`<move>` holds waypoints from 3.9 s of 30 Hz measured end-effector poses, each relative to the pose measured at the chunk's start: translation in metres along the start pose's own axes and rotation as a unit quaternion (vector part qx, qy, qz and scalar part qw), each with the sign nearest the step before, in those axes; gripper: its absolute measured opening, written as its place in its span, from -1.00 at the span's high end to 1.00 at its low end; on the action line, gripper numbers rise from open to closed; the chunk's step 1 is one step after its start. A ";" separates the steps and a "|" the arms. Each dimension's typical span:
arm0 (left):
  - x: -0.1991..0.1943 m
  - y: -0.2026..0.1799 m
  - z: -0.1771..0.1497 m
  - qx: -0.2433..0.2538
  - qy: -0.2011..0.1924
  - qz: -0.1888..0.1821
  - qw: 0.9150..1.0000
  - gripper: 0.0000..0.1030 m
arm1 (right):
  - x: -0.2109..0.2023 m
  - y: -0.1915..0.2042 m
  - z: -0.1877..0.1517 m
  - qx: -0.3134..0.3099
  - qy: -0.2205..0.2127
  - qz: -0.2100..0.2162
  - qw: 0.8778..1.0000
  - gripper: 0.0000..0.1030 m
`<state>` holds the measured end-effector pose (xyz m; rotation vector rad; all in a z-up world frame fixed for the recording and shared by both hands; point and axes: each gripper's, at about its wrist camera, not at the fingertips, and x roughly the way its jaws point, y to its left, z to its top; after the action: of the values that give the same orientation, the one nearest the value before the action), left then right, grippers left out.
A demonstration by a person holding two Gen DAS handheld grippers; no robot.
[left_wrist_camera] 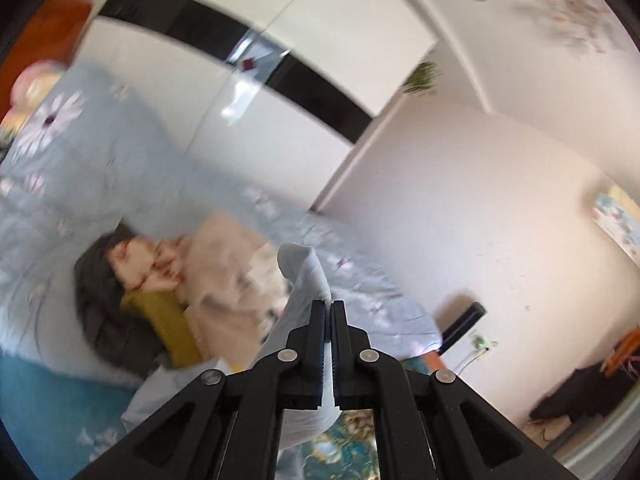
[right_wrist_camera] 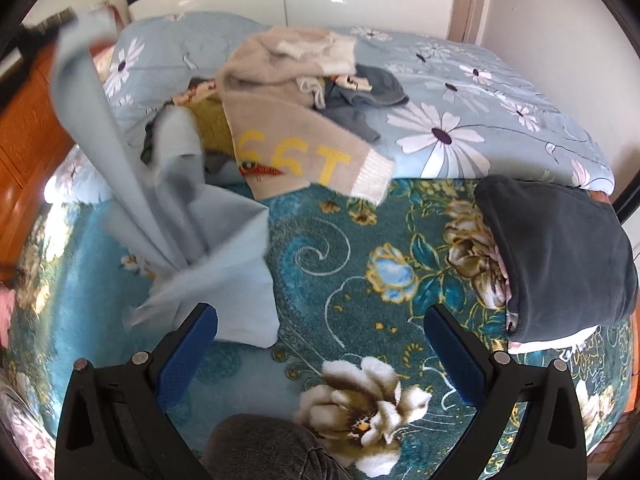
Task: Fold clothes
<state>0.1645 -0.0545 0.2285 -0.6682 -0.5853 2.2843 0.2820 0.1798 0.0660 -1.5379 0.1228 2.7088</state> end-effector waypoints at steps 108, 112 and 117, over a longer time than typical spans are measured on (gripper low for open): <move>-0.045 0.306 -0.227 -0.090 0.265 0.417 0.864 0.93 | 0.110 0.072 0.106 -0.097 -0.011 0.005 0.995 0.86; -0.076 0.269 -0.200 -0.058 0.203 0.433 0.876 0.93 | 0.066 0.050 0.100 -0.067 -0.045 0.001 0.997 0.86; -0.116 0.227 -0.157 0.000 0.132 0.445 0.886 0.93 | 0.006 0.023 0.092 -0.033 -0.097 0.013 0.995 0.86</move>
<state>0.2249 -0.2543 0.0137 -1.4488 -0.1324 2.9201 0.1990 0.1641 0.1092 -1.2868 0.0494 2.8903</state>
